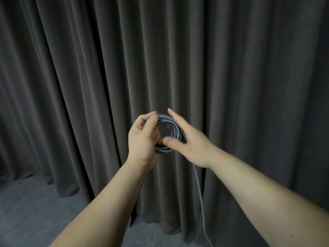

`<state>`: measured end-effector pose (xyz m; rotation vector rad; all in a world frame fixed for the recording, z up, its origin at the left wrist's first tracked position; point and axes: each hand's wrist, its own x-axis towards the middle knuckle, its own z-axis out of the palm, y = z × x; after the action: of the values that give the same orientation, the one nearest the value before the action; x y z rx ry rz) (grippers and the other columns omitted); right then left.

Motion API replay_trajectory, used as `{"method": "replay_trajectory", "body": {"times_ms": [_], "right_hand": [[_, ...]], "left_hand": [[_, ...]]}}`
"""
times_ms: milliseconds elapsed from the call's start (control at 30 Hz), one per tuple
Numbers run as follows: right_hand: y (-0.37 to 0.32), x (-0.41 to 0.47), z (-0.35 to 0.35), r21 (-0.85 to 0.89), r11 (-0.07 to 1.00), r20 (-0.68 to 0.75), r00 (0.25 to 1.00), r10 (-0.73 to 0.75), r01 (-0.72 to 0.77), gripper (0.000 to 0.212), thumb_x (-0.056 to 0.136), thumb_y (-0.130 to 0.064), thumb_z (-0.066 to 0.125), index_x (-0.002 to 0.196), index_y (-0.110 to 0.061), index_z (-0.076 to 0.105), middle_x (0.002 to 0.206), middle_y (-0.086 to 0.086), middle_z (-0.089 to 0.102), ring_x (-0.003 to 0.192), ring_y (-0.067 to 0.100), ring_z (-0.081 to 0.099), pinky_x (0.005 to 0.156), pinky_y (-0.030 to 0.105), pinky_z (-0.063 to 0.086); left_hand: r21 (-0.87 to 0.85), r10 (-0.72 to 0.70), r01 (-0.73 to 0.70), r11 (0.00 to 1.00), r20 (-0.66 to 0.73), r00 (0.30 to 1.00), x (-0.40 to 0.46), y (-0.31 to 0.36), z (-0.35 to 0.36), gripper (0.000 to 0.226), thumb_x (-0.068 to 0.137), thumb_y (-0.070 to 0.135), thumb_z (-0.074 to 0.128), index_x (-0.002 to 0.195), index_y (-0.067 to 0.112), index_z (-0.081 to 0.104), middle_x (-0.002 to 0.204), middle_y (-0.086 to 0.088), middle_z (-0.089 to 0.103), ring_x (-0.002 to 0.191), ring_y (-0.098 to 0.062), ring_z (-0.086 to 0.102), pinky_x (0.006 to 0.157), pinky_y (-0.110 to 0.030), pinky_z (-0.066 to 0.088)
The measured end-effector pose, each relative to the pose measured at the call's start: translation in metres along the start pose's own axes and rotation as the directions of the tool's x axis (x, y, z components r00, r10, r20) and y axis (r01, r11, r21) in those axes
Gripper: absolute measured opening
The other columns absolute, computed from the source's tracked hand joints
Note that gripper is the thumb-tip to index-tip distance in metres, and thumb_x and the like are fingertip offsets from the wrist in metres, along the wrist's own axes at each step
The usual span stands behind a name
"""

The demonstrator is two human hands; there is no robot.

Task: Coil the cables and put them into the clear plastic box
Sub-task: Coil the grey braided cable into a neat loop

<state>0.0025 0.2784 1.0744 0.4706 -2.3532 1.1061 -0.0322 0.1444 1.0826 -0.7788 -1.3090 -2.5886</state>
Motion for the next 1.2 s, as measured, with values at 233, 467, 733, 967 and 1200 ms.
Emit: {"method": "replay_trajectory", "body": {"times_ms": [233, 467, 733, 967, 1200], "right_hand": [[-0.001, 0.001, 0.009, -0.183, 0.981, -0.181, 0.983, 0.037, -0.070, 0.041, 0.099, -0.024, 0.041, 0.140, -0.026, 0.036, 0.117, 0.003, 0.064, 0.104, 0.024, 0.059, 0.087, 0.030, 0.044], [0.003, 0.005, 0.009, -0.164, 0.984, -0.266, 0.964, 0.017, -0.063, 0.040, 0.098, -0.018, 0.040, 0.137, -0.026, 0.040, 0.113, 0.004, 0.065, 0.102, 0.023, 0.060, 0.088, 0.033, 0.046], [0.003, 0.005, 0.013, -0.020, 0.999, -0.357, 0.934, 0.032, -0.042, 0.033, 0.098, -0.043, 0.038, 0.127, -0.033, 0.049, 0.108, -0.017, 0.063, 0.101, 0.008, 0.058, 0.086, 0.025, 0.044], [0.008, 0.012, 0.008, -0.020, 0.996, -0.472, 0.879, 0.065, -0.084, 0.028, 0.099, -0.043, 0.036, 0.103, -0.028, 0.059, 0.088, -0.010, 0.067, 0.084, 0.011, 0.060, 0.072, 0.028, 0.045], [0.004, 0.013, 0.013, 0.101, 0.991, -0.456, 0.881, 0.128, -0.092, 0.033, 0.100, -0.043, 0.036, 0.084, -0.023, 0.056, 0.060, -0.011, 0.057, 0.058, 0.002, 0.056, 0.061, 0.030, 0.049]], "left_hand": [[0.038, 0.059, -0.059, 0.998, 0.010, 0.998, 0.001, -0.008, 0.003, 0.005, 0.096, 0.016, 0.056, 0.094, 0.013, 0.059, 0.052, 0.005, 0.035, 0.040, -0.005, 0.029, 0.043, -0.021, 0.034], [0.188, 0.169, -0.170, 0.967, 0.018, 0.985, -0.001, -0.015, 0.005, 0.006, 0.095, 0.021, 0.056, 0.098, 0.015, 0.058, 0.053, 0.003, 0.046, 0.048, -0.013, 0.044, 0.054, -0.028, 0.043], [0.192, 0.136, -0.128, 0.973, -0.031, 0.990, -0.002, -0.018, 0.013, 0.011, 0.099, 0.015, 0.052, 0.091, 0.014, 0.059, 0.051, 0.009, 0.041, 0.044, -0.006, 0.034, 0.045, -0.021, 0.035], [0.332, 0.138, -0.186, 0.925, 0.162, 0.977, -0.009, -0.022, 0.011, 0.018, 0.099, 0.021, 0.050, 0.116, 0.024, 0.053, 0.061, 0.009, 0.053, 0.059, -0.009, 0.052, 0.064, -0.024, 0.049], [0.185, 0.102, -0.123, 0.975, 0.116, 0.988, -0.008, -0.016, 0.016, 0.019, 0.095, 0.026, 0.050, 0.110, 0.016, 0.056, 0.051, 0.004, 0.043, 0.046, -0.010, 0.042, 0.053, -0.024, 0.043]]}}
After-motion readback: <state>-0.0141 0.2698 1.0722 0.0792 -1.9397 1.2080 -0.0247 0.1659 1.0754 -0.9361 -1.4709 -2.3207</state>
